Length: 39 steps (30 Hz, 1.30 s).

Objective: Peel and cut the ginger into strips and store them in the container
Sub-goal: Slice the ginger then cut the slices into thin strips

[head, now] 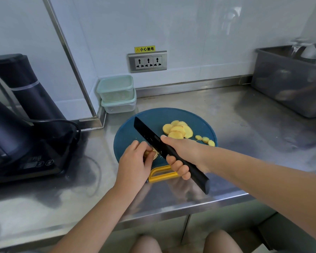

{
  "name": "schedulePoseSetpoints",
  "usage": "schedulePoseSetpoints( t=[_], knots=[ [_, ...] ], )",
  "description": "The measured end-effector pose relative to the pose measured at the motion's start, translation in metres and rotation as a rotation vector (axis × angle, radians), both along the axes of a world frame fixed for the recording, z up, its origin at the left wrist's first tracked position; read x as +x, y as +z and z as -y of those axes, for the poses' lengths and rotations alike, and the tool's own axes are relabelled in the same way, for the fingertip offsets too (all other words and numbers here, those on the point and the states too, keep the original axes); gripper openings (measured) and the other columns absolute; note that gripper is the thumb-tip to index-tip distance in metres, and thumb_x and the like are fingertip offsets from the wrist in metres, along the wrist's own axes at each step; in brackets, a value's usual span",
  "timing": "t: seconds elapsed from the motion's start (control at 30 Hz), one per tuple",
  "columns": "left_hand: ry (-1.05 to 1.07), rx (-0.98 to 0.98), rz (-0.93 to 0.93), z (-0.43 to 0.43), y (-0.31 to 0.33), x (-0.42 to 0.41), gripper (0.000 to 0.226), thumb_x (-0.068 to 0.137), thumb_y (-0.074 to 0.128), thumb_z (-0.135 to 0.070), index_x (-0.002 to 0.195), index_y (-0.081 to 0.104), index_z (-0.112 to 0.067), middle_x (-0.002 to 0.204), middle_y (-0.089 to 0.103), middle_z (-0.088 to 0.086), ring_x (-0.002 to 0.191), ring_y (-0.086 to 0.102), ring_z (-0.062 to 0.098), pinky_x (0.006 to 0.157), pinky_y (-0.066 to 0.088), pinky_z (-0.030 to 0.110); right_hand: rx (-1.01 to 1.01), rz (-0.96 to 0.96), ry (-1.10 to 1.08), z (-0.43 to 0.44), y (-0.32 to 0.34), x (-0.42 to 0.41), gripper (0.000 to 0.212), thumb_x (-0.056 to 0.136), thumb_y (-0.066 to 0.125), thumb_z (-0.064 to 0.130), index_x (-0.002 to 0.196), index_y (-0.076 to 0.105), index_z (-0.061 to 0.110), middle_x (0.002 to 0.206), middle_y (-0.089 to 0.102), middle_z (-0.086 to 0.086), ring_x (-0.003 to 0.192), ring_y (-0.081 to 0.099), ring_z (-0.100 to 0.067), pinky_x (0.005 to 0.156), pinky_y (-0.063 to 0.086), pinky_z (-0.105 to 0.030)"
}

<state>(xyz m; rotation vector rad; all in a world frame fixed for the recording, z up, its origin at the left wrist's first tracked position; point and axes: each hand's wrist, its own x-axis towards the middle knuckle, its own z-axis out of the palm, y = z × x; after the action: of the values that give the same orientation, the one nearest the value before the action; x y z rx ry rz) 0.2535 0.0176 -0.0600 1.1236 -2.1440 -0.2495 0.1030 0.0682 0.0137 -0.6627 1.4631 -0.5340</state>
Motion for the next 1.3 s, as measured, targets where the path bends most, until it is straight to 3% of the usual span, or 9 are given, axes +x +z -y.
schedulePoseSetpoints(
  t=[0.2,0.43,1.13,1.3],
  knots=[
    [0.000,0.016,-0.009,-0.001,0.001,0.000,0.006,0.083,0.069,-0.016,0.084,0.063,-0.014,0.078,0.046,-0.012,0.070,0.045,0.006,0.060,0.028,0.007,0.010,-0.034,0.040,0.000,0.002,0.001,0.062,0.093,0.033,0.069,0.058,0.040,0.017,0.045,0.036,0.003,0.033,0.031,-0.010,0.034,0.029,-0.016],
    [-0.010,0.017,-0.025,0.000,0.000,0.001,0.007,0.082,0.070,-0.017,0.082,0.063,-0.016,0.077,0.048,-0.013,0.069,0.046,0.006,0.061,0.033,0.007,0.053,0.077,0.012,0.000,0.000,-0.001,0.063,0.094,0.034,0.068,0.057,0.041,0.018,0.046,0.036,0.003,0.033,0.032,-0.010,0.033,0.030,-0.016],
    [-0.033,-0.005,-0.034,-0.001,-0.001,0.004,0.010,0.082,0.069,-0.012,0.079,0.059,-0.011,0.076,0.048,-0.009,0.066,0.047,0.010,0.056,0.032,0.010,0.046,-0.190,0.002,0.004,-0.010,0.024,0.065,0.090,0.031,0.073,0.059,0.039,0.017,0.043,0.037,0.002,0.032,0.031,-0.012,0.037,0.029,-0.014],
    [-0.064,0.023,-0.054,-0.003,-0.002,0.007,0.009,0.083,0.069,-0.017,0.083,0.061,-0.016,0.080,0.053,-0.009,0.071,0.052,0.007,0.062,0.043,0.015,0.043,-0.024,-0.168,-0.003,-0.015,0.015,0.063,0.091,0.035,0.070,0.057,0.039,0.017,0.045,0.036,0.002,0.032,0.029,-0.012,0.036,0.026,-0.015]
  ],
)
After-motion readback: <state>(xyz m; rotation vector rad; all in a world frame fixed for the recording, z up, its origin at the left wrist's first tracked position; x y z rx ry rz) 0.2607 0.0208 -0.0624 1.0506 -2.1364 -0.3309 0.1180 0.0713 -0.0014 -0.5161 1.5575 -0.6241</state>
